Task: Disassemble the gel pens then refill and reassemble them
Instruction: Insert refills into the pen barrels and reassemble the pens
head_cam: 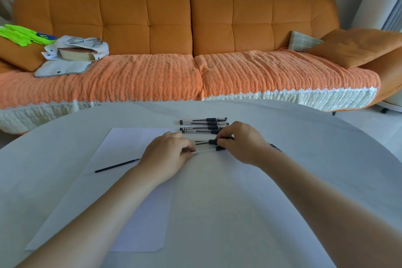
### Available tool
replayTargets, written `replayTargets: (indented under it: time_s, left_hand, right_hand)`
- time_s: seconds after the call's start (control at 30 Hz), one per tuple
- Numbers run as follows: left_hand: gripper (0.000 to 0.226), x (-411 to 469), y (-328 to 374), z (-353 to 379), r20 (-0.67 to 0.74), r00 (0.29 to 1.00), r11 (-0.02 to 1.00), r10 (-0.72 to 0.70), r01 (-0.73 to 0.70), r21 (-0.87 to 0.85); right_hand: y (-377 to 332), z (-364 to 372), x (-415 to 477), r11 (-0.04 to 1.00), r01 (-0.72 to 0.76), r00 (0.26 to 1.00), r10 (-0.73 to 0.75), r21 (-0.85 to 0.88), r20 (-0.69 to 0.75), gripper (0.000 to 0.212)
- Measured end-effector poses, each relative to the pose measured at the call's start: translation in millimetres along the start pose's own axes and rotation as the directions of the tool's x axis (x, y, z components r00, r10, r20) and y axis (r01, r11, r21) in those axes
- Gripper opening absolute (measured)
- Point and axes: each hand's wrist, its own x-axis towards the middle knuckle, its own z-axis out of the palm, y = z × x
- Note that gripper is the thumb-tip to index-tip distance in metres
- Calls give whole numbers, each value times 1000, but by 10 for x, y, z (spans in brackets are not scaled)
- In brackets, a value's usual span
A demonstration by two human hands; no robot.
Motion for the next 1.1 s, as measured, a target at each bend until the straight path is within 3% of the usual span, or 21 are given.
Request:
replayTargets:
  time_s: [0.23, 0.43, 0.57, 0.67, 0.77, 0.87, 0.97, 1.1]
  left_hand:
    - [13, -128, -22, -35, 36, 999, 998, 7, -5, -69]
    - [18, -237, -135, -195, -12, 998, 993, -64, 63, -101]
    - [16, -350, -290, -378, -46, 997, 998, -61, 60, -23]
    - [25, -455, -278, -483, -20, 1000, 1000, -9, 10, 22]
    - [31, -569, -218, -559, 48, 994, 993, -98, 101, -59]
    - [25, -650, -374, -688, 26, 979, 977, -203, 200, 66]
    - [24, -729, -621, -845, 23, 944, 944, -328, 327, 43]
    - [25, -797, -827, -881, 26, 938, 935, -346, 347, -71]
  right_hand:
    - [-35, 42, 0, 985, 93, 995, -97, -146, -19, 21]
    - [-210, 20, -74, 927, 312, 943, -329, -207, -54, 18]
    - [-462, 54, -125, 938, 328, 942, -317, -112, 106, 21]
    - [-728, 174, -140, 955, 292, 949, -296, 50, 107, 18]
    - [-1006, 316, -134, 955, 227, 966, -246, 189, 83, 17]
    - [-1153, 414, -69, 964, 137, 985, -157, 230, 71, 30]
    - [-1232, 544, -24, 987, 123, 988, -132, 106, 82, 33]
    - [-1382, 730, -29, 954, 281, 956, -268, -104, 123, 33]
